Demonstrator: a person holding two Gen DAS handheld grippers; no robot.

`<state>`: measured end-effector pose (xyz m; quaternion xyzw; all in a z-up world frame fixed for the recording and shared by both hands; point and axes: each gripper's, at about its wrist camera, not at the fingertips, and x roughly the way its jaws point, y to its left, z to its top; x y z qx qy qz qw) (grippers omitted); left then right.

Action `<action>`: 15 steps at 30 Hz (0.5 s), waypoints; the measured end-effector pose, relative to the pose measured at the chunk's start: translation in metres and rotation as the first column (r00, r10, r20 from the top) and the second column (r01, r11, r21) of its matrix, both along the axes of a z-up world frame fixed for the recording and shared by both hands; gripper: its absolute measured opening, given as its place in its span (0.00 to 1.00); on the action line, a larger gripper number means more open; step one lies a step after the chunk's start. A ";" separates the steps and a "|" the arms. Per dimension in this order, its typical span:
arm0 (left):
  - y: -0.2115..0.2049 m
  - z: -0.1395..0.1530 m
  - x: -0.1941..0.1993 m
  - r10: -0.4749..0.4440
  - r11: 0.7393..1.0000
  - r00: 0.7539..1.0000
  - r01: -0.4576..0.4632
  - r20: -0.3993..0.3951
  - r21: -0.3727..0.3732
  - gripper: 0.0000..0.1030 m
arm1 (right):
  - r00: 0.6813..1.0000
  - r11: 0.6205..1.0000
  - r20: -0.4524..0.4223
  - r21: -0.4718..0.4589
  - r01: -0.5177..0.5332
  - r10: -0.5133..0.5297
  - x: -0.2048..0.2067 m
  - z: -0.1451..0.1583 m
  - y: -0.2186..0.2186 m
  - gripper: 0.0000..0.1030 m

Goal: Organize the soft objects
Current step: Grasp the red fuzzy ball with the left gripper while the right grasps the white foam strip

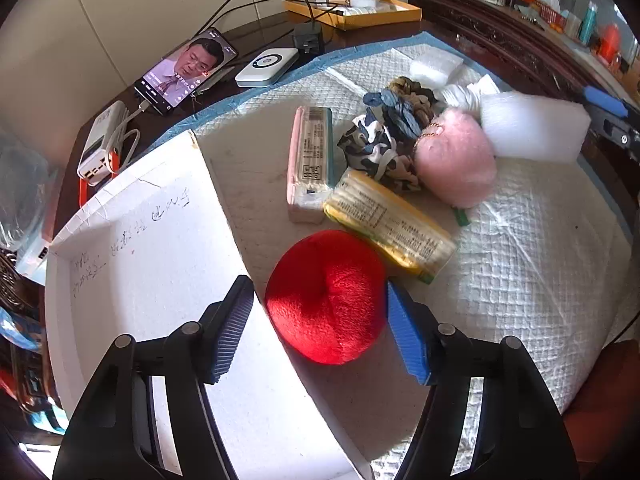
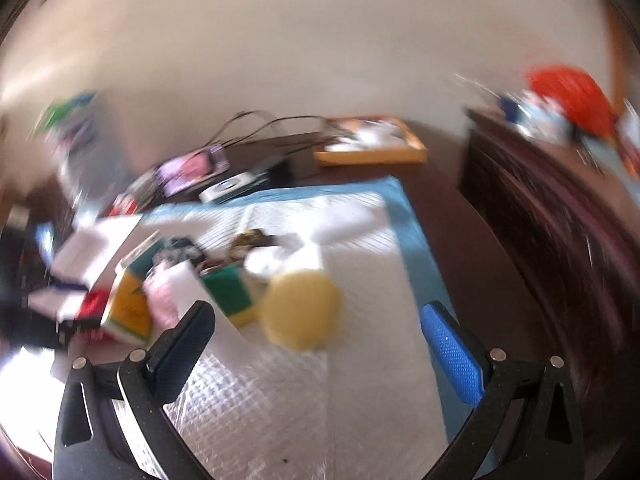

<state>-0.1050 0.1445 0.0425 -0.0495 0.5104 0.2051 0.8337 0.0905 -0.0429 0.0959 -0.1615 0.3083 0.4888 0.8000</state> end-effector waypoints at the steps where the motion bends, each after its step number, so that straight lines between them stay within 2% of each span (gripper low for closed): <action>1: -0.001 0.001 -0.001 0.001 1.000 1.000 -0.001 0.005 -0.004 0.64 | 1.000 1.000 0.020 -0.006 -0.021 0.021 -0.004 0.002 0.007 1.00; 5: -0.009 0.001 -0.002 -0.028 1.000 1.000 0.028 0.005 0.006 0.64 | 0.999 0.999 -0.012 -0.016 -0.035 0.035 -0.003 0.001 0.010 1.00; 10: -0.015 -0.002 0.000 -0.047 0.998 0.999 0.048 -0.016 0.029 0.64 | 0.997 0.999 -0.080 -0.040 0.008 -0.012 0.010 -0.013 -0.009 1.00; 15: -0.016 -0.003 0.011 -0.045 0.998 0.998 0.046 -0.037 0.035 0.65 | 0.999 0.997 -0.042 -0.077 0.030 -0.033 0.013 -0.014 -0.025 1.00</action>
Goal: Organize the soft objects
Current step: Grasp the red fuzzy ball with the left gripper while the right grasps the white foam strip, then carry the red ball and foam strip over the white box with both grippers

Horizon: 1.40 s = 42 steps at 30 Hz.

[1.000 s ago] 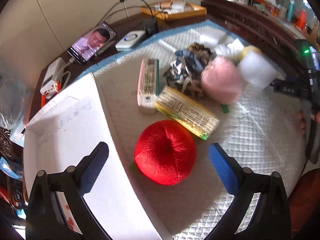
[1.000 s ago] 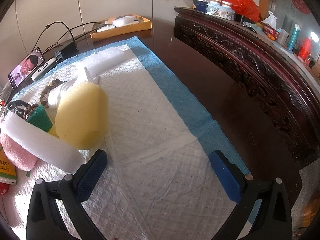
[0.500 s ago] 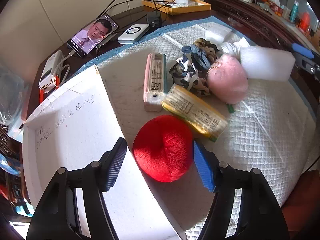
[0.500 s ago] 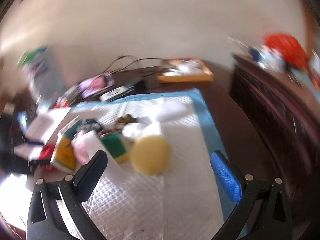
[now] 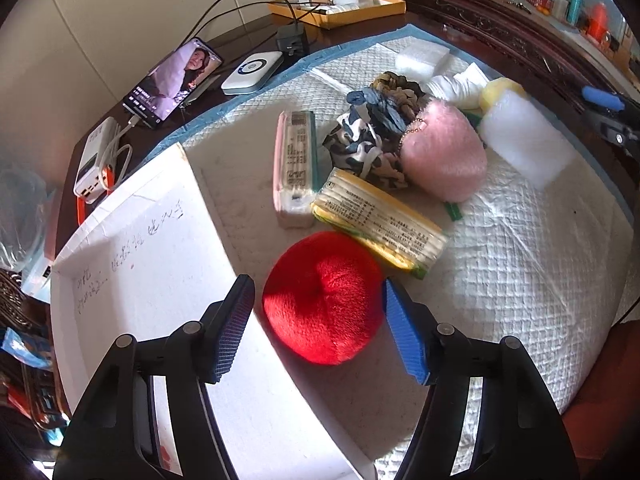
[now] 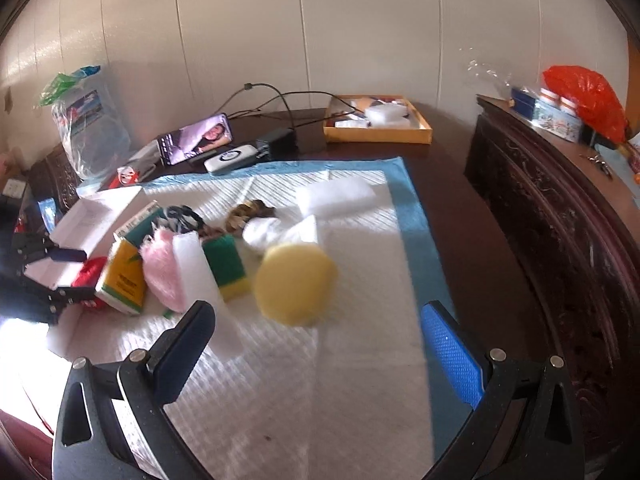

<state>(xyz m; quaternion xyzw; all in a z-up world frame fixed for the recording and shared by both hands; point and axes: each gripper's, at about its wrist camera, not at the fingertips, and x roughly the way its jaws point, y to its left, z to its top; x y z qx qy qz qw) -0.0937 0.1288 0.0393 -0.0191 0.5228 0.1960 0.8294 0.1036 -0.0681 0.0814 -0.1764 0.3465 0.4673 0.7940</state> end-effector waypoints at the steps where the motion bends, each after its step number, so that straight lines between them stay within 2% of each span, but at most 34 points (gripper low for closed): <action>1: -0.001 0.000 0.002 -0.001 1.000 1.000 0.001 -0.004 -0.001 0.65 | 1.000 1.000 0.025 -0.023 -0.003 0.004 -0.001 -0.001 -0.002 1.00; 4: -0.002 0.006 0.000 0.001 1.000 1.000 0.000 0.017 -0.008 0.65 | 0.998 0.997 0.065 -0.076 -0.013 0.018 -0.002 -0.005 -0.005 1.00; 8: 0.004 0.008 -0.004 0.014 0.999 0.999 -0.013 0.031 -0.032 0.65 | 0.994 0.994 -0.004 -0.021 -0.111 0.111 -0.010 0.002 -0.007 1.00; 11: 0.014 0.005 -0.004 0.039 0.995 0.998 -0.035 0.040 -0.090 0.65 | 0.981 0.981 -0.025 -0.003 -0.193 0.192 -0.023 0.002 0.013 1.00; 14: 0.013 0.005 0.001 0.031 0.996 0.999 -0.028 0.030 -0.084 0.65 | 0.969 0.970 -0.071 -0.025 -0.240 0.238 -0.030 -0.013 0.040 0.95; 17: 0.006 0.000 0.007 0.002 0.997 1.000 -0.002 -0.001 -0.080 0.65 | 0.953 0.960 -0.148 -0.051 -0.275 0.265 -0.031 -0.031 0.060 0.71; 19: 0.003 -0.005 0.010 -0.015 0.996 1.000 0.013 -0.024 -0.086 0.65 | 0.944 0.954 -0.184 -0.067 -0.291 0.275 -0.032 -0.039 0.066 0.49; 20: 0.001 -0.008 0.011 -0.021 0.995 0.999 0.018 -0.034 -0.094 0.65 | 0.941 0.951 -0.190 -0.080 -0.298 0.279 -0.033 -0.042 0.068 0.44; 22: -0.004 -0.013 0.013 -0.036 0.994 0.998 0.031 -0.047 -0.102 0.65 | 0.937 0.946 -0.197 -0.092 -0.310 0.288 -0.037 -0.045 0.068 0.20; 24: -0.010 -0.015 0.014 -0.053 0.994 0.997 0.048 -0.050 -0.094 0.59 | 0.939 0.949 -0.197 -0.083 -0.303 0.283 -0.036 -0.044 0.064 0.19; 28: -0.011 -0.008 0.011 -0.023 0.994 0.999 0.019 -0.029 -0.104 0.55 | 0.948 0.966 -0.208 -0.038 -0.255 0.242 -0.026 -0.032 0.048 0.19; 32: -0.010 0.021 -0.002 0.043 0.991 0.995 -0.031 0.085 -0.134 0.55 | 0.961 0.980 -0.192 0.030 -0.199 0.201 -0.016 -0.009 0.032 0.19; 34: -0.010 0.044 -0.010 0.075 0.991 0.984 -0.055 0.159 -0.123 0.55 | 0.967 0.981 -0.174 0.082 -0.174 0.186 -0.013 0.009 0.024 0.19; 37: -0.003 0.081 -0.026 0.141 0.986 0.950 -0.110 0.279 -0.123 0.55 | 0.978 0.977 -0.140 0.169 -0.133 0.158 -0.007 0.041 0.014 0.19; 40: 0.016 0.116 -0.043 0.237 0.970 0.891 -0.198 0.387 -0.138 0.55 | 0.985 0.960 -0.126 0.268 -0.077 0.114 0.002 0.075 0.006 0.19; 41: 0.023 0.129 -0.053 0.276 0.961 0.864 -0.237 0.421 -0.143 0.55 | 0.987 0.953 -0.122 0.296 -0.063 0.103 0.004 0.084 0.005 0.19; 42: 0.027 0.138 -0.059 0.301 0.954 0.848 -0.266 0.436 -0.140 0.55 | 0.989 0.943 -0.117 0.328 -0.050 0.093 0.006 0.096 0.003 0.19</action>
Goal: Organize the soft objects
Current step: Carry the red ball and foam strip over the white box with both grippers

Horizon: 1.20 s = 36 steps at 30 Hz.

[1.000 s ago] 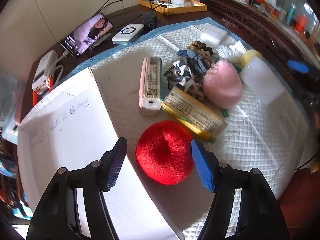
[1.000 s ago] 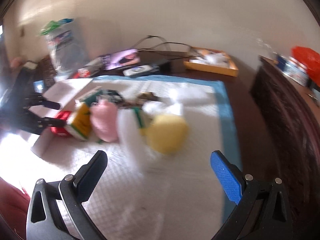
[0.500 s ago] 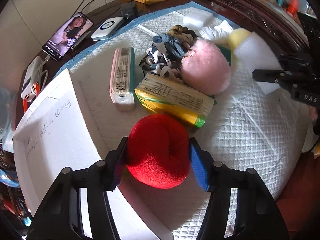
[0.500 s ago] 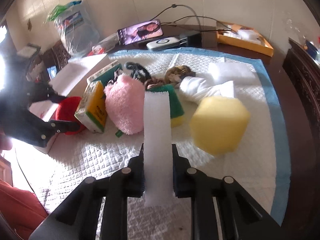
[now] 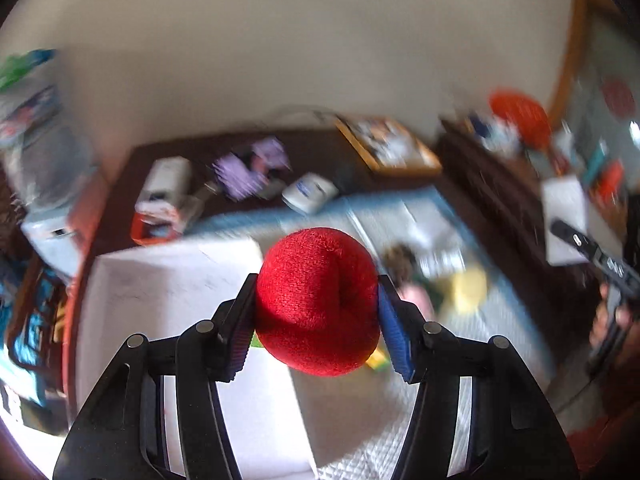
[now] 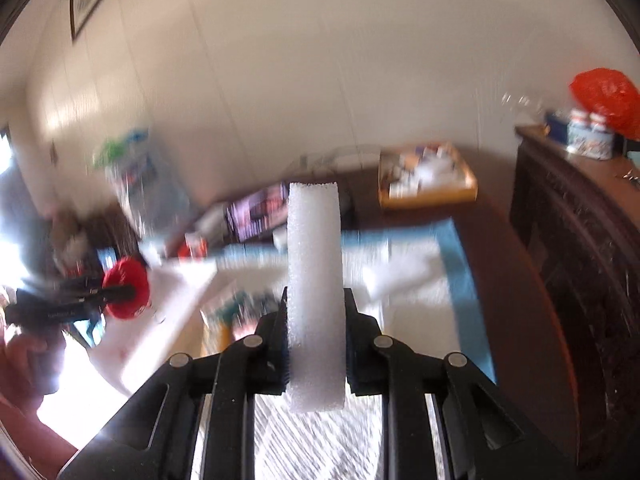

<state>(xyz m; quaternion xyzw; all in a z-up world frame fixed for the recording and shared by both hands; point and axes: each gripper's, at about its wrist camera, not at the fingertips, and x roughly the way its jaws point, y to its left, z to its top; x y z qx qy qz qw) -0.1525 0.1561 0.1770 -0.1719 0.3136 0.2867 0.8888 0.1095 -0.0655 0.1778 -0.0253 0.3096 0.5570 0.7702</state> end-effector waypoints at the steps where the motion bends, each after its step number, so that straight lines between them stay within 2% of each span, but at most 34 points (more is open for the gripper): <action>1: 0.004 0.009 -0.008 0.046 0.999 0.999 -0.047 0.014 0.015 0.55 | 1.000 1.000 0.005 0.018 0.007 -0.007 -0.001 0.006 0.002 0.19; 5: 0.012 0.022 -0.034 0.173 0.983 0.985 -0.173 0.008 0.061 0.55 | 1.000 0.997 0.026 0.079 0.005 -0.007 -0.008 0.033 0.011 0.19; 9: 0.027 0.011 -0.055 0.246 0.969 0.969 -0.246 -0.011 0.010 0.55 | 0.999 0.994 0.028 0.096 -0.044 0.041 -0.029 0.039 0.029 0.19; 13: 0.032 0.007 -0.078 0.288 0.958 0.958 -0.288 -0.020 0.009 0.55 | 0.993 0.991 0.033 0.076 -0.112 0.110 -0.054 0.035 0.054 0.19; 26: 0.047 -0.001 -0.131 0.351 0.936 0.936 -0.351 -0.029 -0.017 0.55 | 0.969 0.967 0.021 0.049 -0.248 0.247 -0.113 0.024 0.108 0.19; 36: 0.074 -0.024 -0.139 0.338 0.939 0.937 -0.342 -0.084 -0.028 0.55 | 0.948 0.946 0.019 -0.064 -0.317 0.318 -0.151 0.005 0.167 0.19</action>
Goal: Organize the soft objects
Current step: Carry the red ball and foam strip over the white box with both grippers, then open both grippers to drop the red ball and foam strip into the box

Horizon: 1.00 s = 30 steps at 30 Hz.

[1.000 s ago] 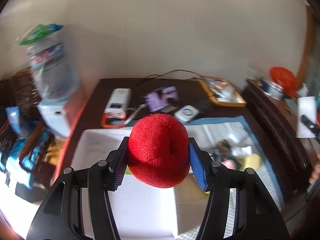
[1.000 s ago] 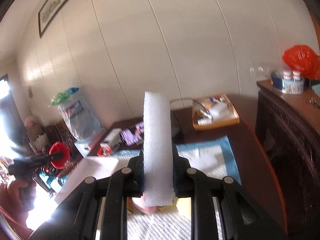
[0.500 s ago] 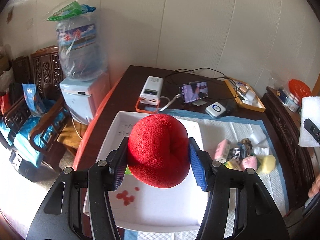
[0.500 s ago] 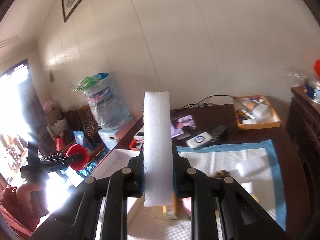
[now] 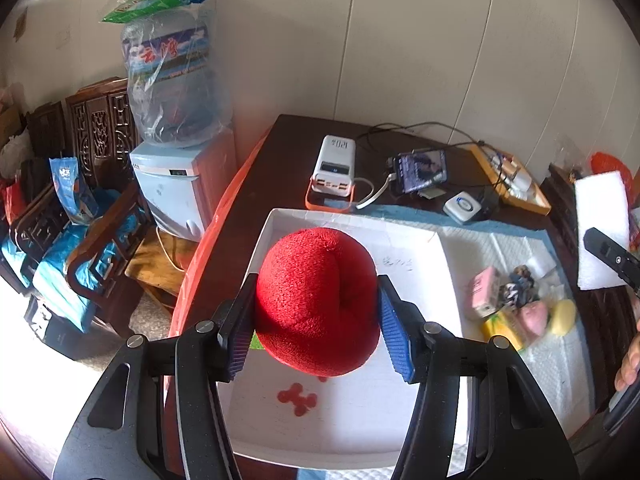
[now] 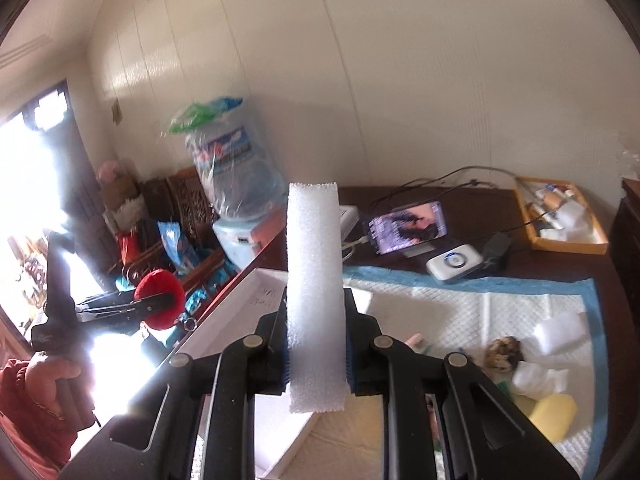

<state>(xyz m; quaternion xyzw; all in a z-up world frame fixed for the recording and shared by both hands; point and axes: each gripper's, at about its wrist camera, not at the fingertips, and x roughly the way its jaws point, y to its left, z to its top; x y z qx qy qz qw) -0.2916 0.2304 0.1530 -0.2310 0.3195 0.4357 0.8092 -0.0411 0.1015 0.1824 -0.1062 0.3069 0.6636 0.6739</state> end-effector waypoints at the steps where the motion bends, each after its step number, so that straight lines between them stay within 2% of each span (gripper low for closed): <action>1: 0.003 -0.003 0.000 -0.005 1.000 1.000 0.005 -0.006 -0.004 0.55 | 1.000 1.000 -0.001 -0.011 -0.008 0.008 -0.007 -0.003 0.005 0.19; 5: 0.012 -0.017 0.003 -0.044 0.999 0.999 0.043 -0.024 -0.032 0.55 | 0.999 0.997 -0.021 -0.072 -0.034 0.033 -0.031 -0.025 0.021 0.19; 12: 0.017 -0.059 0.013 -0.176 0.976 0.983 0.168 -0.049 -0.139 0.56 | 0.997 0.960 -0.021 -0.271 -0.071 0.068 -0.079 -0.084 0.046 0.19; 16: 0.023 -0.075 0.013 -0.218 0.964 0.974 0.205 -0.058 -0.171 0.58 | 0.999 0.947 -0.005 -0.319 -0.047 0.048 -0.090 -0.095 0.055 0.19; 19: 0.031 -0.079 0.006 -0.217 0.962 0.975 0.206 -0.042 -0.179 0.70 | 1.000 0.943 0.013 -0.331 -0.018 0.024 -0.095 -0.098 0.060 0.19; 20: 0.034 -0.080 0.004 -0.210 0.963 0.977 0.200 -0.036 -0.178 0.83 | 1.000 0.942 0.023 -0.335 -0.008 0.017 -0.098 -0.099 0.061 0.19; 21: 0.037 -0.080 0.000 -0.194 0.968 0.981 0.187 -0.029 -0.168 0.92 | 0.999 0.940 0.035 -0.340 -0.002 0.014 -0.101 -0.099 0.063 0.20; 23: 0.042 -0.080 -0.005 -0.172 0.974 0.985 0.166 -0.027 -0.154 1.00 | 0.999 0.939 0.051 -0.343 0.003 0.016 -0.107 -0.102 0.066 0.47; 24: 0.044 -0.079 -0.007 -0.159 0.976 0.987 0.153 -0.029 -0.152 1.00 | 0.998 0.941 0.059 -0.338 0.006 0.015 -0.109 -0.103 0.066 0.84; 25: 0.045 -0.079 -0.009 -0.149 0.978 0.989 0.143 -0.026 -0.152 1.00 | 0.997 0.944 0.069 -0.330 0.007 0.017 -0.111 -0.103 0.066 1.00; 30: 0.046 -0.075 -0.020 -0.083 0.987 0.996 0.081 -0.010 -0.140 1.00 | 0.996 0.952 0.080 -0.306 -0.005 0.031 -0.108 -0.103 0.066 1.00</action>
